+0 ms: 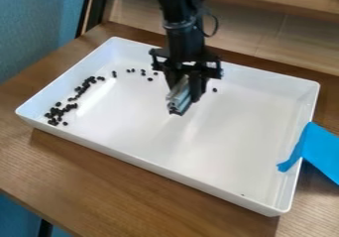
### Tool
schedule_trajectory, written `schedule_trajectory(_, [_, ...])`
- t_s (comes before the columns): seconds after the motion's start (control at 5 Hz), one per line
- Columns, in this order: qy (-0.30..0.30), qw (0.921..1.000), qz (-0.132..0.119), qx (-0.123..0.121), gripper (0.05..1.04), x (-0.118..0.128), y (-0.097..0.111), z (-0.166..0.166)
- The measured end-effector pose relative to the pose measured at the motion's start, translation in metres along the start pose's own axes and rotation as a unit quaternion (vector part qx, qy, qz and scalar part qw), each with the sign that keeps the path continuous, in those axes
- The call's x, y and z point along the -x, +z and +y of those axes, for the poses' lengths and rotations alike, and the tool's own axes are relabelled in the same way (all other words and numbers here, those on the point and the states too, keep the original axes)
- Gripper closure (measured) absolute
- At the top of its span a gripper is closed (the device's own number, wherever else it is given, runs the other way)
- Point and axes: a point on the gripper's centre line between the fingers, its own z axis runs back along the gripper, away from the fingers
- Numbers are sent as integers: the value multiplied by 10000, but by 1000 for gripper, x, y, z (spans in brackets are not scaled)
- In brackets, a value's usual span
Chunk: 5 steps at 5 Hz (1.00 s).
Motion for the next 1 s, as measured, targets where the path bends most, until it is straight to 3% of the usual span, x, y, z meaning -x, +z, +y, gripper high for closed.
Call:
schedule_trajectory(0.4, [40, 9997, 58, -243, 687, -23, -35, -24])
schedule_trajectory(1.0, [192, 9987, 85, -474, 687, -35, -63, -14])
